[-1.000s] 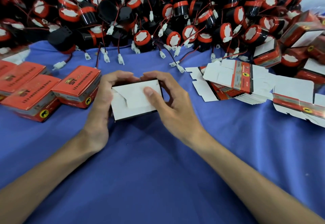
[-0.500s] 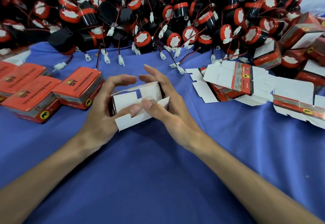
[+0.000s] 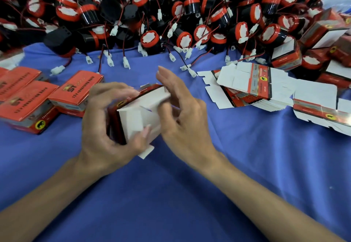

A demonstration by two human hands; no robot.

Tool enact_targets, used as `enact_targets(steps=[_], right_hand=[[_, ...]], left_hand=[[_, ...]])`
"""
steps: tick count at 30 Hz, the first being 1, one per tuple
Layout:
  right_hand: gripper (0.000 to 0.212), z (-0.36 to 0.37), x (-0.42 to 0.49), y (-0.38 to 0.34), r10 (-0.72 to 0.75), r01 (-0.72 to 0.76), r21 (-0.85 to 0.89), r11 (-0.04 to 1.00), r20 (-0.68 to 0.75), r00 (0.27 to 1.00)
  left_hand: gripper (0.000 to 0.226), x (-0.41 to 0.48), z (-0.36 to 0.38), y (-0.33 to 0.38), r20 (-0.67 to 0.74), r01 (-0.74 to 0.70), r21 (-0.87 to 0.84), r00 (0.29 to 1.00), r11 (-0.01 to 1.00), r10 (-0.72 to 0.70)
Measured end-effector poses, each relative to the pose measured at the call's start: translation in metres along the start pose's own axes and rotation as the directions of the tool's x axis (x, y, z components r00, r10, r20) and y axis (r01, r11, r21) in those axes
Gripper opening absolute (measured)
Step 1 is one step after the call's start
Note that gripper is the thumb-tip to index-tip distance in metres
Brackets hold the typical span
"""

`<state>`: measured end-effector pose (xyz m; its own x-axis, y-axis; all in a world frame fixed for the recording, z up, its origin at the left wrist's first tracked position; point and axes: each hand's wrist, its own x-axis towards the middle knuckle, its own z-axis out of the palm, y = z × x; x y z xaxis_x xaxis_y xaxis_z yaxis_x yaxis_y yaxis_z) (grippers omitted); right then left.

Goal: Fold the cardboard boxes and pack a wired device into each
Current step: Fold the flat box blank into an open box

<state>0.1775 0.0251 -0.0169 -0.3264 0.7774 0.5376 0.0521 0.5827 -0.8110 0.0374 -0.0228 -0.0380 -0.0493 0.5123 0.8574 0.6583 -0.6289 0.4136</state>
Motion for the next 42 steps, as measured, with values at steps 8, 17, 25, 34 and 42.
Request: enact_targets(steps=[8, 17, 25, 34, 42], right_hand=[[0.038, -0.012, 0.009, 0.012, 0.133, -0.15, 0.285, 0.947, 0.079, 0.988], [0.043, -0.024, 0.008, 0.024, -0.003, -0.075, 0.218, 0.973, 0.339, 0.941], [0.047, -0.011, 0.01, 0.024, -0.147, 0.172, -0.069, 0.983, 0.272, 0.951], [0.02, -0.01, 0.013, 0.025, -0.225, 0.249, -0.124, 0.961, 0.178, 0.958], [0.028, -0.013, 0.014, 0.03, -0.274, 0.324, -0.173, 0.93, 0.261, 0.926]], left_hand=[[0.03, 0.004, 0.004, -0.004, -0.173, 0.044, -0.203, 0.982, 0.978, -0.08], [0.031, 0.005, 0.0, 0.002, -0.116, 0.092, 0.101, 0.99, 0.991, -0.08], [0.037, 0.005, -0.005, 0.009, 0.017, 0.111, 0.23, 0.993, 0.967, -0.118], [0.043, 0.005, -0.004, 0.013, -0.006, 0.171, 0.191, 0.985, 0.967, -0.173], [0.044, 0.003, -0.006, 0.008, -0.033, 0.183, 0.088, 0.983, 0.979, -0.181]])
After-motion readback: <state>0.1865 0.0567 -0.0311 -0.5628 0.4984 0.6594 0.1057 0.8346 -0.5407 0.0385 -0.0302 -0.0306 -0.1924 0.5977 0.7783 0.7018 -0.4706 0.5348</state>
